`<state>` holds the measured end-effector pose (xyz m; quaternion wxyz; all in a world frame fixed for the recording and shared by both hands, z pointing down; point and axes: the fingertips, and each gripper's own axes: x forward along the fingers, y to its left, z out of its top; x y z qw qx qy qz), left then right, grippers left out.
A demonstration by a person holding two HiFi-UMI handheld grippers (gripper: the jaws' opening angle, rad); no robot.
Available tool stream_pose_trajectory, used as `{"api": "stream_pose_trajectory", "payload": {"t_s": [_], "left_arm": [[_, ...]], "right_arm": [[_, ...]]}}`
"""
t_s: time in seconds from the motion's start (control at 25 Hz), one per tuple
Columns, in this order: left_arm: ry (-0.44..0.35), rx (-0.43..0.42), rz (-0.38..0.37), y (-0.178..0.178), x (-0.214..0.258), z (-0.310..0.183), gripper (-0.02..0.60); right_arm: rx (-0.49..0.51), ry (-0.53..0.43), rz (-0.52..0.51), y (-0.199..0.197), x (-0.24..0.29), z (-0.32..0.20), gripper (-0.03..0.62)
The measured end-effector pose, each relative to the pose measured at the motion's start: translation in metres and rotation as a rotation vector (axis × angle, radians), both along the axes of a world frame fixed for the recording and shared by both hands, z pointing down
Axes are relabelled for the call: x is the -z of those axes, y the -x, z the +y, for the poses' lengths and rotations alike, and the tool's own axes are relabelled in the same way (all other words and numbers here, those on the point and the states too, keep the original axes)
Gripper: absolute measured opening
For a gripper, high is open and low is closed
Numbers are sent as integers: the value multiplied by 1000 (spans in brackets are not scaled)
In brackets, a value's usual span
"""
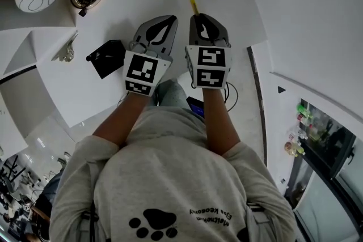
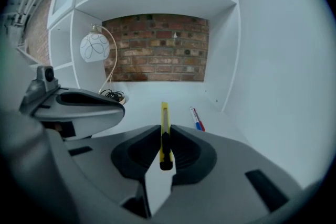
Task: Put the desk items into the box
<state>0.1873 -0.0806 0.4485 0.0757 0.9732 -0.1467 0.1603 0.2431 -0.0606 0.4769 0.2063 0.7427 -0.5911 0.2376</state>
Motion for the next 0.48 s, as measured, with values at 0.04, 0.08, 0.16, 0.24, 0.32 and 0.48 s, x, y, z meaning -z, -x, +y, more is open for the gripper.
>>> {"api": "stream_pose_trajectory", "payload": {"t_s": [0.04, 0.08, 0.16, 0.24, 0.32, 0.48], "left_arm": [[-3, 3, 4, 1, 4, 0, 8], [-8, 5, 8, 3, 7, 1, 7], [-18, 10, 16, 6, 15, 0, 6], [-27, 16, 26, 8, 22, -1, 7], [-31, 22, 38, 11, 30, 0, 8], [-46, 29, 56, 17, 47, 0, 8]], "right_arm": [[-2, -20, 14, 1, 7, 1, 66], [-4, -39, 27, 1, 14, 2, 66], [-8, -76, 52, 2, 26, 2, 66], [-12, -110, 65, 4, 37, 3, 66], [-19, -136, 60, 5, 46, 5, 66], [-44, -213, 49, 8, 63, 8, 67]]}}
